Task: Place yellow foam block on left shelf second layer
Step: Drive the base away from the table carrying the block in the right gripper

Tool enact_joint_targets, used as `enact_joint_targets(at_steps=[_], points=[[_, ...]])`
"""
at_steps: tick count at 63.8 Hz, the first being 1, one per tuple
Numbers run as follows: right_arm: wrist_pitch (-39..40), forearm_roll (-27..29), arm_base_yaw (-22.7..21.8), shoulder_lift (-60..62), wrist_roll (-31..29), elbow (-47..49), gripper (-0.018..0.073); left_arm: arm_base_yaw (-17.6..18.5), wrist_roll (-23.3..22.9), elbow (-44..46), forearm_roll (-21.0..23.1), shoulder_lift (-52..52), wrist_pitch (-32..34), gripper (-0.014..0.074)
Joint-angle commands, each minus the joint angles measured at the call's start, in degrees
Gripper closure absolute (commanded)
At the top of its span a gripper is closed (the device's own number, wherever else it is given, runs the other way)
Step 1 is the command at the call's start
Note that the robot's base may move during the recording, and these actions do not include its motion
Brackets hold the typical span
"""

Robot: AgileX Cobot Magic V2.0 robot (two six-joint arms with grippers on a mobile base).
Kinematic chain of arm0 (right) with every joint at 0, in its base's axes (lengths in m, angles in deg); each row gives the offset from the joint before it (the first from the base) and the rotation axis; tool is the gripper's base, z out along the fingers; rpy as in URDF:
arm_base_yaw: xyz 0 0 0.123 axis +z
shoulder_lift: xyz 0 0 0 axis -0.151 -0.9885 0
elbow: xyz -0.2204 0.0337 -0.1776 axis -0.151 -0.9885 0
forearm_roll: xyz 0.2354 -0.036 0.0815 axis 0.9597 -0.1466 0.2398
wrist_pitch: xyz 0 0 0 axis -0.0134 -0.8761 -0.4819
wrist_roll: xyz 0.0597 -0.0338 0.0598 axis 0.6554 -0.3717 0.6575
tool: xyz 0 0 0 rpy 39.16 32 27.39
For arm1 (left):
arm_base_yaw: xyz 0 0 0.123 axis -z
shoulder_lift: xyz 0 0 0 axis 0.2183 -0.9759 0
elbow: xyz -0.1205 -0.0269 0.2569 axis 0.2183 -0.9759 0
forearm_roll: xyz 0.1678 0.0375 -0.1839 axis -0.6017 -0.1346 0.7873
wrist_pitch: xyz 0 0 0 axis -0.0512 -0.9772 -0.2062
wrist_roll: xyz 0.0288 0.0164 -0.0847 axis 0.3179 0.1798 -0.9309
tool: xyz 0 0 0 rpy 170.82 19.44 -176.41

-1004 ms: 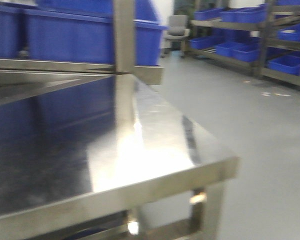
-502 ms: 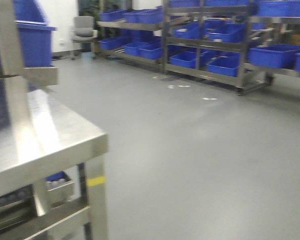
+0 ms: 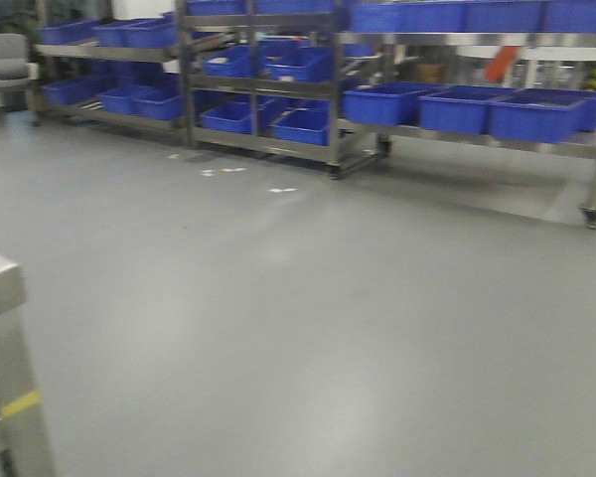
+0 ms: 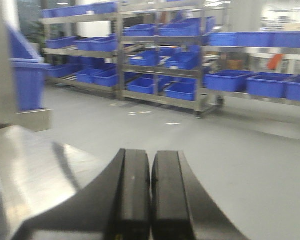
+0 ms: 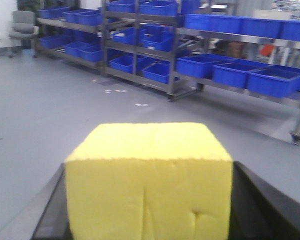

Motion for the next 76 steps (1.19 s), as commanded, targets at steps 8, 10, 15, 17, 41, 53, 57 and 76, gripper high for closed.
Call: enact_joint_targets(at_steps=[8, 10, 15, 17, 41, 53, 57, 76], points=[[5.70, -0.57, -0.29, -0.36, 0.00, 1.57, 0.0039, -0.04, -0.19, -1.53, 0.32, 1.15, 4.68, 0.0472], [5.70, -0.57, -0.29, -0.36, 0.00, 1.57, 0.0039, -0.04, -0.19, -1.53, 0.32, 1.15, 4.68, 0.0472], [5.70, -0.57, -0.29, -0.36, 0.00, 1.57, 0.0039, -0.04, -0.19, -1.53, 0.32, 1.15, 4.68, 0.0472], [5.70, -0.57, -0.29, -0.36, 0.00, 1.57, 0.0039, -0.04, -0.19, -1.53, 0.32, 1.15, 4.68, 0.0472], [5.70, -0.57, -0.29, -0.36, 0.00, 1.57, 0.0039, 0.07, -0.19, -1.53, 0.32, 1.15, 4.68, 0.0472], [5.70, -0.57, -0.29, -0.36, 0.00, 1.57, 0.0039, 0.07, -0.19, -1.53, 0.32, 1.15, 4.68, 0.0472], [5.70, -0.57, -0.29, -0.36, 0.00, 1.57, 0.0039, 0.07, -0.19, -1.53, 0.32, 1.15, 4.68, 0.0472], [5.70, -0.57, -0.29, -0.36, 0.00, 1.57, 0.0039, 0.07, -0.19, -1.53, 0.32, 1.15, 4.68, 0.0472]])
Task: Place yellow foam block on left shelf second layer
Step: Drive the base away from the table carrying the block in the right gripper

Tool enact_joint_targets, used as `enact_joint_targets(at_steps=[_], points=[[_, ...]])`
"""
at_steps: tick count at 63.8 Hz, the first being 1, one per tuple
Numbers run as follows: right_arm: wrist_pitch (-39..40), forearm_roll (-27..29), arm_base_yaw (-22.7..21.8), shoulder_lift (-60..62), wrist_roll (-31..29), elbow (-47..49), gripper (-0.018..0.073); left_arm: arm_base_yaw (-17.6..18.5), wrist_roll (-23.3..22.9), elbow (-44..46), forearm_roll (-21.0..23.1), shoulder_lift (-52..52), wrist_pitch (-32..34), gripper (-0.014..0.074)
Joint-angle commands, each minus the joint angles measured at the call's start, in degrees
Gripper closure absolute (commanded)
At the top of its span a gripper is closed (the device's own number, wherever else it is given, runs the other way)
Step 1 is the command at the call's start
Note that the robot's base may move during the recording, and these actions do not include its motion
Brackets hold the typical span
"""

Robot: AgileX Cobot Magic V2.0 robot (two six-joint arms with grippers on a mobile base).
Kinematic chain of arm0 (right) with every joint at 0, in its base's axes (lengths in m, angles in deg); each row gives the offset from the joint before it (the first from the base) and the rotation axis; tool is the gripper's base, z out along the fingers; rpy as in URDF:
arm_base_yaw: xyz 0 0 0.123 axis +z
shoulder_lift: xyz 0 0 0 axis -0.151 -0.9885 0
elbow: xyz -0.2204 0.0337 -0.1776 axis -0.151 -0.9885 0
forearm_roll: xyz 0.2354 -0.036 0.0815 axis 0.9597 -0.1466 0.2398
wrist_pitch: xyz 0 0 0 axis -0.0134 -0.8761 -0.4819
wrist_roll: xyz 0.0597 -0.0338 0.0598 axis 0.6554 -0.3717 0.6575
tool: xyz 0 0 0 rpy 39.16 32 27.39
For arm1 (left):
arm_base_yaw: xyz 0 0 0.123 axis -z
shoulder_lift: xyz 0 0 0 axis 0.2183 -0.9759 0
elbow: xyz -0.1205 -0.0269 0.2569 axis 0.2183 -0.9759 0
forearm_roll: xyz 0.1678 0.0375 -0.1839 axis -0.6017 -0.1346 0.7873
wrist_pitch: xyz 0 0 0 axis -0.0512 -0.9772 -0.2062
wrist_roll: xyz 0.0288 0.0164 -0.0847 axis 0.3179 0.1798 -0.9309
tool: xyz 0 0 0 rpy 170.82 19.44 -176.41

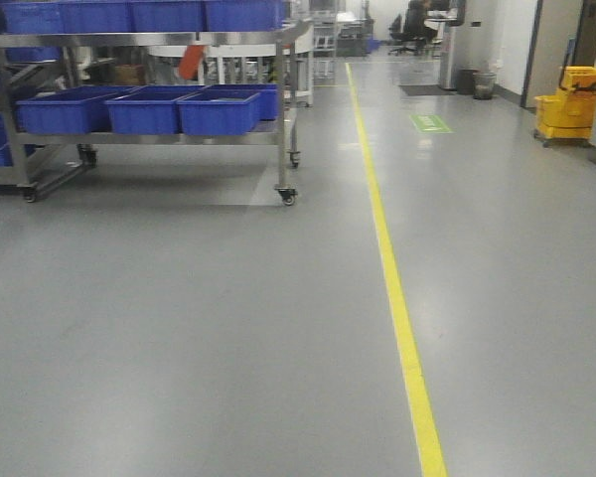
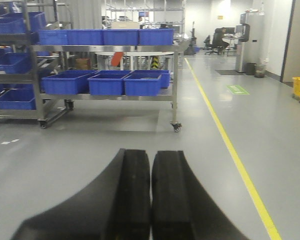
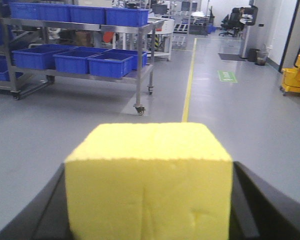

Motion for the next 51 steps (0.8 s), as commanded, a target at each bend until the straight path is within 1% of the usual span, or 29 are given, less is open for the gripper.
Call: enact_joint_targets(at_steps=[1, 51], points=[[5.47, -0.57, -0.29, -0.50, 0.00, 1.57, 0.0039, 0.07, -0.19, -1.53, 0.32, 1.15, 4.68, 0.0472], [5.47, -0.57, -0.29, -0.50, 0.00, 1.57, 0.0039, 0.07, -0.19, -1.53, 0.32, 1.15, 4.68, 0.0472]])
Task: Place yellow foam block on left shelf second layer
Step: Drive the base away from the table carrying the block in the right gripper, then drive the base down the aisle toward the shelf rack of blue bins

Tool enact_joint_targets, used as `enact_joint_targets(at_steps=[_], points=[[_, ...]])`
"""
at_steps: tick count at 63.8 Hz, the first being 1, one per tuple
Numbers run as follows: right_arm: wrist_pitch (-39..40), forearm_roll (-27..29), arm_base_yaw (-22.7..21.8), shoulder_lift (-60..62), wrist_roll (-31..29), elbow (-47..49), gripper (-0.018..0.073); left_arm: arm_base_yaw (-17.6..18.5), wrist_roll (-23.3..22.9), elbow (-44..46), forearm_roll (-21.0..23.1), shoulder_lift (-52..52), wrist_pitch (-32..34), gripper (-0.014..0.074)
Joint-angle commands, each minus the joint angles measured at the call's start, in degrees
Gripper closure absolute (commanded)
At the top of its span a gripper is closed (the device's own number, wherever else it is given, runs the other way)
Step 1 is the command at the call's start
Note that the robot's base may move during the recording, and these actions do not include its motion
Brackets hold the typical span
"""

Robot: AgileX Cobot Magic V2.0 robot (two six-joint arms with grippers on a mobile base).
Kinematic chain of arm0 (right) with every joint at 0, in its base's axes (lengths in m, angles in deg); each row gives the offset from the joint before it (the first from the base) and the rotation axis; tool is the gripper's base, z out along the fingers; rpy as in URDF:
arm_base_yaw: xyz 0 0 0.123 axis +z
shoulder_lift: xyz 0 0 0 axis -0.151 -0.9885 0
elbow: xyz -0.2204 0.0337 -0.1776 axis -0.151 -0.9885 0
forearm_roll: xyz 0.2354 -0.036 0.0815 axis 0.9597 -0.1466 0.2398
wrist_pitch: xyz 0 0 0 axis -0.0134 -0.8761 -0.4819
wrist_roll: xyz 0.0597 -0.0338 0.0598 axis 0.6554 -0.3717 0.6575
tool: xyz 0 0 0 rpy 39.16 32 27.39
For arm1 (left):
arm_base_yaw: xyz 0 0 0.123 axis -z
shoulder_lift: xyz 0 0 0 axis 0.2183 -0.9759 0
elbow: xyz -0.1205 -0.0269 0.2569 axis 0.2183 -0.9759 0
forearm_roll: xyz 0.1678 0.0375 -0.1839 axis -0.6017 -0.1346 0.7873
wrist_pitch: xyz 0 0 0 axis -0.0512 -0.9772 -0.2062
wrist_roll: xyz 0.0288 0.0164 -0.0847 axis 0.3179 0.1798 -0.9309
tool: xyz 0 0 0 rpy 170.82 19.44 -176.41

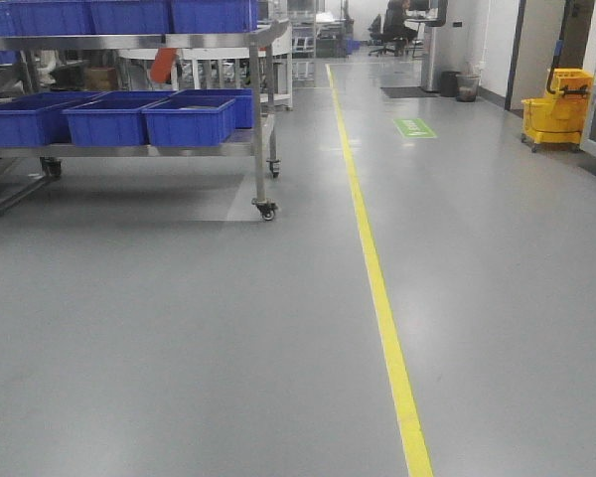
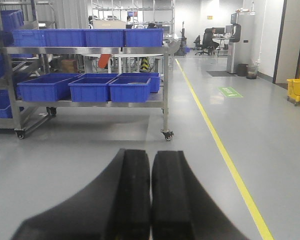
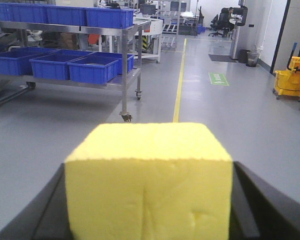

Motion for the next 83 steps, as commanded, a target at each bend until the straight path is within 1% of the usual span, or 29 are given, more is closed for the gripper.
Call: enact_joint_targets(at_steps=[1, 83], points=[[5.38, -0.57, -0.29, -0.50, 0.00, 1.57, 0.0039, 0.07, -0.19, -1.53, 0.32, 1.15, 4.68, 0.0472], [5.38, -0.57, -0.29, -0.50, 0.00, 1.57, 0.0039, 0.07, -0.19, -1.53, 0.32, 1.15, 4.68, 0.0472]])
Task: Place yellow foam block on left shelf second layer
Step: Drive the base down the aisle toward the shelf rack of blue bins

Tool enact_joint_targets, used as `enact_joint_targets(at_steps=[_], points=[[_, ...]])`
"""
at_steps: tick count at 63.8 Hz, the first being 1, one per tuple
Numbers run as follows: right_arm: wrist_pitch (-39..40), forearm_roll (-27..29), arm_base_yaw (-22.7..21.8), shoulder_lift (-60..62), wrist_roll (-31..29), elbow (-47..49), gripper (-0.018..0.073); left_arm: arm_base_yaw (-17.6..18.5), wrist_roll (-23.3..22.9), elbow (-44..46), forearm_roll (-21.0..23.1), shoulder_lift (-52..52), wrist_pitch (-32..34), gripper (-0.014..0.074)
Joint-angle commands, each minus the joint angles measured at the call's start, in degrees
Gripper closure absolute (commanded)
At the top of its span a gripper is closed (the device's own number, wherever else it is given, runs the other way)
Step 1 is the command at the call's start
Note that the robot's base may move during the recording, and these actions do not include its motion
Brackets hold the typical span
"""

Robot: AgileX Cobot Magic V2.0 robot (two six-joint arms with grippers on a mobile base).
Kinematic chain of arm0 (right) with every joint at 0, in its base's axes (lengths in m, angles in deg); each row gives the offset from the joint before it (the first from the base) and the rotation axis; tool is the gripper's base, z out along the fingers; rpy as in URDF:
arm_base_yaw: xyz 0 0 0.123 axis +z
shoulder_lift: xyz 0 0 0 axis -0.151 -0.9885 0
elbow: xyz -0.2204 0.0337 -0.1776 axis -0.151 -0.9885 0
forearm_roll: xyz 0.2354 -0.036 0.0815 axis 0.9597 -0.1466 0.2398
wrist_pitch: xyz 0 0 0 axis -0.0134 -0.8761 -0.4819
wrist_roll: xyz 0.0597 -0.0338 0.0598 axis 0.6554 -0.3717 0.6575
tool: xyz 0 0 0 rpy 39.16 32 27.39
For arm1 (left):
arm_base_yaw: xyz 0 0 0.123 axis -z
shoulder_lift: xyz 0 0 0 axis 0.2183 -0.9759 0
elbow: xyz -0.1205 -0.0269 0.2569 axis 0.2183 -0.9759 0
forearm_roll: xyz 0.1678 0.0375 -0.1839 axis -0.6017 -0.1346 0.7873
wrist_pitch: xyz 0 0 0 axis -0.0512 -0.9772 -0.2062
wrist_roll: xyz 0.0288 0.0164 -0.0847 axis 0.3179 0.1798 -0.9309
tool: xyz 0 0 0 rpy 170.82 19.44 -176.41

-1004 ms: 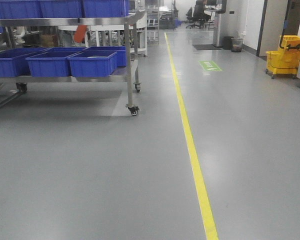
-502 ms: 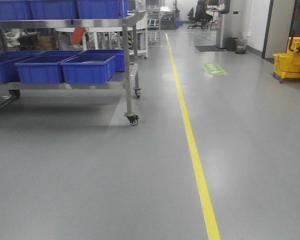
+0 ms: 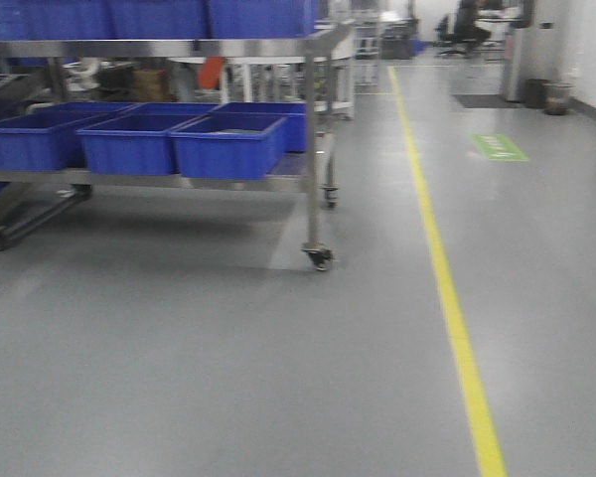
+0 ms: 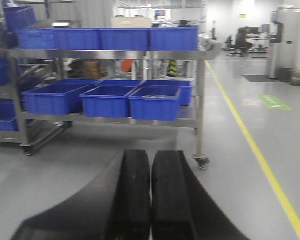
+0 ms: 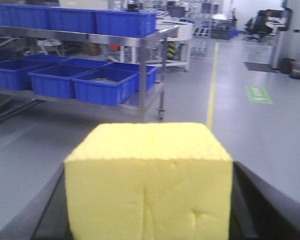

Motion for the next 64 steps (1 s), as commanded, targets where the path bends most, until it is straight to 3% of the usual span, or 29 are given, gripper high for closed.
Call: enact_joint_targets(at_steps=[1, 64], points=[[5.26, -0.57, -0.29, -0.50, 0.00, 1.57, 0.0039, 0.07, -0.19, -1.53, 0.32, 1.15, 4.68, 0.0472], [5.26, -0.57, -0.29, -0.50, 0.00, 1.57, 0.0039, -0.03, -0.19, -1.53, 0.32, 1.15, 4.68, 0.0472]])
